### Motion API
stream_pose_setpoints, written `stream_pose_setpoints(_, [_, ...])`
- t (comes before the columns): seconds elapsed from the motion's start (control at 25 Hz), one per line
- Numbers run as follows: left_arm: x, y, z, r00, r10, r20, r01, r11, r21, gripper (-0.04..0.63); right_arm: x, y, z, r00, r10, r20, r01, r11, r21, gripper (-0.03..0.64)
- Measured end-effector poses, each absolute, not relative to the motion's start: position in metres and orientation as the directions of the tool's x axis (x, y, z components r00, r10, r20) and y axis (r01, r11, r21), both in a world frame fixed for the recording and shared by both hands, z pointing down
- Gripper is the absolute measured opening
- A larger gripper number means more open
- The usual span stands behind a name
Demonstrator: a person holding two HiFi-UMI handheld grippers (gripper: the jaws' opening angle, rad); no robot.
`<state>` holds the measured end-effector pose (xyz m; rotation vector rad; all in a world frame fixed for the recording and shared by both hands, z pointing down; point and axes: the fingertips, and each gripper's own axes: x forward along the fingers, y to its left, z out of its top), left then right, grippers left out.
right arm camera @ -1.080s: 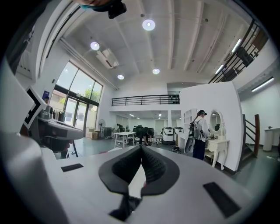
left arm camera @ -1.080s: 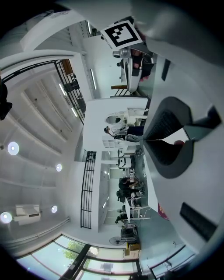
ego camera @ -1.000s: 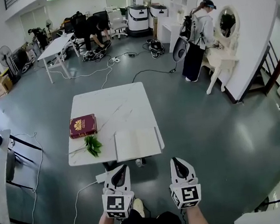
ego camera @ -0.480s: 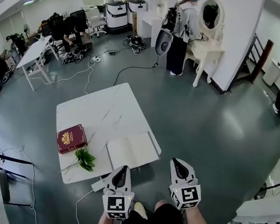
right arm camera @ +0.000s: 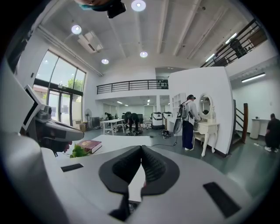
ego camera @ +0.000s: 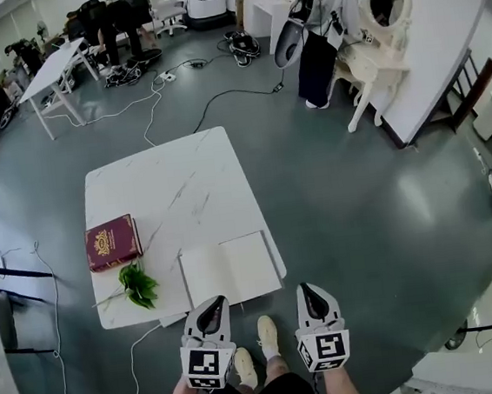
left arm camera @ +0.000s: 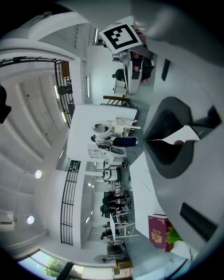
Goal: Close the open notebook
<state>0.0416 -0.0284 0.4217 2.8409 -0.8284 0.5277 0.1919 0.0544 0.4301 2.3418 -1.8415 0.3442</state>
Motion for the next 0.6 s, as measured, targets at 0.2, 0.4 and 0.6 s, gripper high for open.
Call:
stream_pose_setpoints(0.2, [0.061, -0.051, 0.465, 0.763, -0.492, 0.419, -0.561, -0.826, 0.052, 0.025, 0.21, 0.026, 0.479, 0.187, -0.928, 0.324, -0.973, -0.22, -0.069, 0.017])
stream_pose_setpoints(0.4, [0.073, -0.061, 0.506, 0.74, -0.479, 0.472, -0.578, -0.812, 0.083, 0.025, 0.221, 0.011, 0.523, 0.149, -0.913, 0.381, -0.974, -0.201, -0.1, 0.017])
stream_pose_setpoints(0.6, [0.073, -0.062, 0.549, 0.719, -0.457, 0.523, -0.586, -0.803, 0.104, 0.025, 0.221, 0.007, 0.566, 0.128, -0.893, 0.432, -0.973, -0.198, -0.121, 0.017])
